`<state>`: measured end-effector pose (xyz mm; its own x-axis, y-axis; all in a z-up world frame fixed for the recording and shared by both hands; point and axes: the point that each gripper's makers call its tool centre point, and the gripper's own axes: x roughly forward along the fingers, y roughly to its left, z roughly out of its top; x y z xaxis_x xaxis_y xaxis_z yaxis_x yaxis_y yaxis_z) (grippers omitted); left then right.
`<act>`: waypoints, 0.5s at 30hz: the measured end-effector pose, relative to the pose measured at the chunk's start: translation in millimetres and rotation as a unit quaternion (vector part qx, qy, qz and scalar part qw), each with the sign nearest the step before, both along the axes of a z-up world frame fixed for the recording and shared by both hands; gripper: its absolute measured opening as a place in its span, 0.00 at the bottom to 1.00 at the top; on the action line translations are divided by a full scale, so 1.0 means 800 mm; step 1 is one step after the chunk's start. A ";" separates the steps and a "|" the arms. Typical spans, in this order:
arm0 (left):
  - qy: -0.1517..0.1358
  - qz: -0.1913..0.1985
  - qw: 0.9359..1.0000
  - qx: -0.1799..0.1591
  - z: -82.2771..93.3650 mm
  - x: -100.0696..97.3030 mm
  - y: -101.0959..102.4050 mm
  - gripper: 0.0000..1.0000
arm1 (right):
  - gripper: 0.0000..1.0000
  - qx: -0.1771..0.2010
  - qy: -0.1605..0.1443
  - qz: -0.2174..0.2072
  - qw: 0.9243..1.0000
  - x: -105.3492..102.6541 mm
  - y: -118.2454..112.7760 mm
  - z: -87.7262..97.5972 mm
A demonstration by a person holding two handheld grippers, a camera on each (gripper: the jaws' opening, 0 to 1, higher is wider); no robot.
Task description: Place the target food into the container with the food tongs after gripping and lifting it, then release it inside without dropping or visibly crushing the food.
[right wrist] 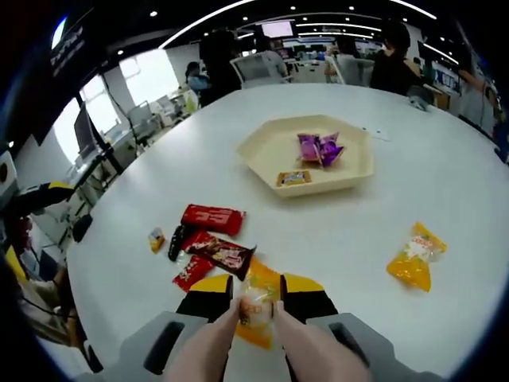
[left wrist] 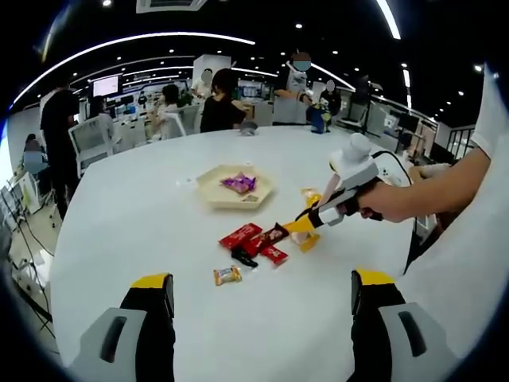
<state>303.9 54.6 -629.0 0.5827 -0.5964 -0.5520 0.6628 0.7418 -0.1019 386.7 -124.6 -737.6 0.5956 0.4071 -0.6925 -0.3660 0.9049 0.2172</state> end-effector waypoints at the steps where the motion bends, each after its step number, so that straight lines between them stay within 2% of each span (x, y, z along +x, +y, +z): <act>1: 0.000 0.000 1.000 0.000 0.000 0.000 0.000 0.92 | 0.22 0.001 0.001 0.001 1.000 0.000 0.000 0.000; 4: -0.003 0.001 1.000 -0.001 0.002 0.001 0.000 0.92 | 0.22 0.000 0.003 0.003 1.000 -0.003 -0.006 0.005; 9: -0.004 0.001 1.000 -0.001 0.001 0.002 -0.001 0.92 | 0.21 0.028 0.003 -0.004 1.000 -0.007 -0.013 0.017; 11: -0.004 -0.003 1.000 -0.002 0.000 0.002 -0.005 0.92 | 0.21 0.064 0.013 -0.021 0.998 -0.010 -0.013 0.026; 15: -0.005 -0.009 1.000 -0.006 0.001 0.003 -0.012 0.92 | 0.21 0.086 0.015 -0.029 0.996 -0.017 -0.021 0.041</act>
